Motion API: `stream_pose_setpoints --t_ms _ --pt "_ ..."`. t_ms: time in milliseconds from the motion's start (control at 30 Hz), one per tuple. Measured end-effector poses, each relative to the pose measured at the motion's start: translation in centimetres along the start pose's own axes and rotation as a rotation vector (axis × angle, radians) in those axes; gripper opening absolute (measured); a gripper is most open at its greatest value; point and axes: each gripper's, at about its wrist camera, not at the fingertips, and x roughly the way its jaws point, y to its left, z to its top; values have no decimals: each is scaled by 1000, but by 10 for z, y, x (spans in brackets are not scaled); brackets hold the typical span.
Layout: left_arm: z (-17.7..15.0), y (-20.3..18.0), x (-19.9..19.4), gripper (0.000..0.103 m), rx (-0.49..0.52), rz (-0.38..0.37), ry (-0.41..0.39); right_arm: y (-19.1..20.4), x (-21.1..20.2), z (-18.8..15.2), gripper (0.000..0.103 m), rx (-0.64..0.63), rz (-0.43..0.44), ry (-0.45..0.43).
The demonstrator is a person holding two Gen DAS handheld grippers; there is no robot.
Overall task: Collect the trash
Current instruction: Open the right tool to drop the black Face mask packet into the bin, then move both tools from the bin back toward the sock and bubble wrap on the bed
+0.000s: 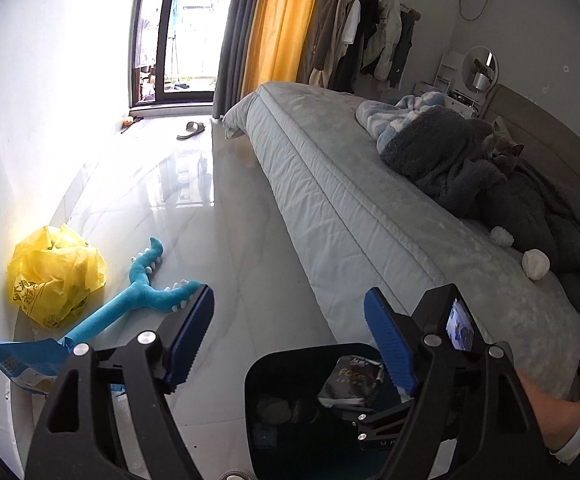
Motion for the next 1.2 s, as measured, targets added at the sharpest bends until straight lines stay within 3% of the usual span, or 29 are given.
stream_pose_setpoints --t_ms 367,867,1200 --pt "23 -27 -12 89 8 -7 -83 -7 -28 -7 89 -12 -2 -53" --pt "43 -86 -5 94 33 -35 -136 -52 -132 -26 91 -7 -74 -340" --pt "47 -127 23 95 40 -102 -106 -107 -171 -44 92 91 -153 -429"
